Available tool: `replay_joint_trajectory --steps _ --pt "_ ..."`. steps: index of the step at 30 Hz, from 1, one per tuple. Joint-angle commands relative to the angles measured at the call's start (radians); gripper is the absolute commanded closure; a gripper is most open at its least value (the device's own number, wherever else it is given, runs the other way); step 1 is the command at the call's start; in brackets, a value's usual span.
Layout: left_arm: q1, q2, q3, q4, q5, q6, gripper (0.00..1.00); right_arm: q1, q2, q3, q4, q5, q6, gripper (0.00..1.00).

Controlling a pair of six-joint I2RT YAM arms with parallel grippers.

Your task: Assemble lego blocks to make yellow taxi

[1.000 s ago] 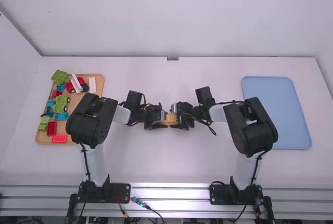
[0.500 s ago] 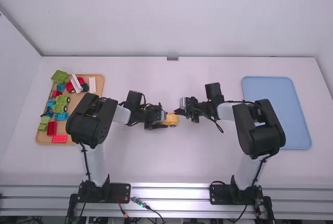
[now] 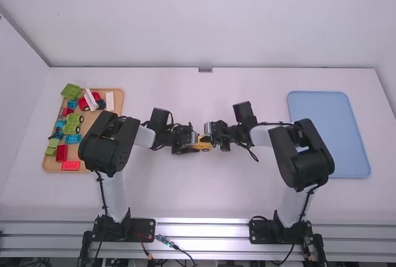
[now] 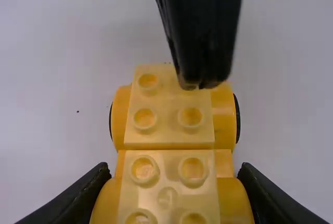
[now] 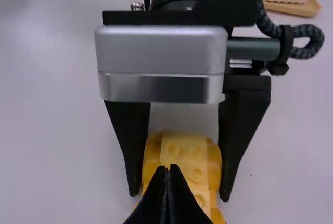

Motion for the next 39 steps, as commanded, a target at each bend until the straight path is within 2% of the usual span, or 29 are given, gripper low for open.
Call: replay_joint_trajectory --steps 1,12,20,25,33,39 --pt "-0.009 0.018 -0.013 -0.013 -0.042 0.022 0.56 -0.005 -0.019 -0.017 0.017 0.015 0.026 1.00" --pt "-0.010 0.018 -0.013 -0.002 -0.042 -0.005 0.57 -0.006 -0.004 -0.033 0.043 0.054 0.034 1.00" --pt "-0.010 0.018 -0.013 -0.005 -0.043 -0.004 0.58 -0.006 0.138 0.059 -0.015 -0.002 0.032 1.00" --pt "-0.010 0.018 -0.013 0.001 -0.043 -0.003 0.59 -0.005 0.194 0.100 -0.084 0.019 0.013 1.00" --pt "-0.009 0.018 -0.007 -0.008 -0.042 -0.003 0.60 -0.039 0.289 0.124 -0.038 -0.011 0.034 1.00" --pt "-0.010 0.018 -0.004 -0.008 -0.042 -0.003 0.62 -0.065 0.292 0.077 0.001 -0.024 0.011 1.00"
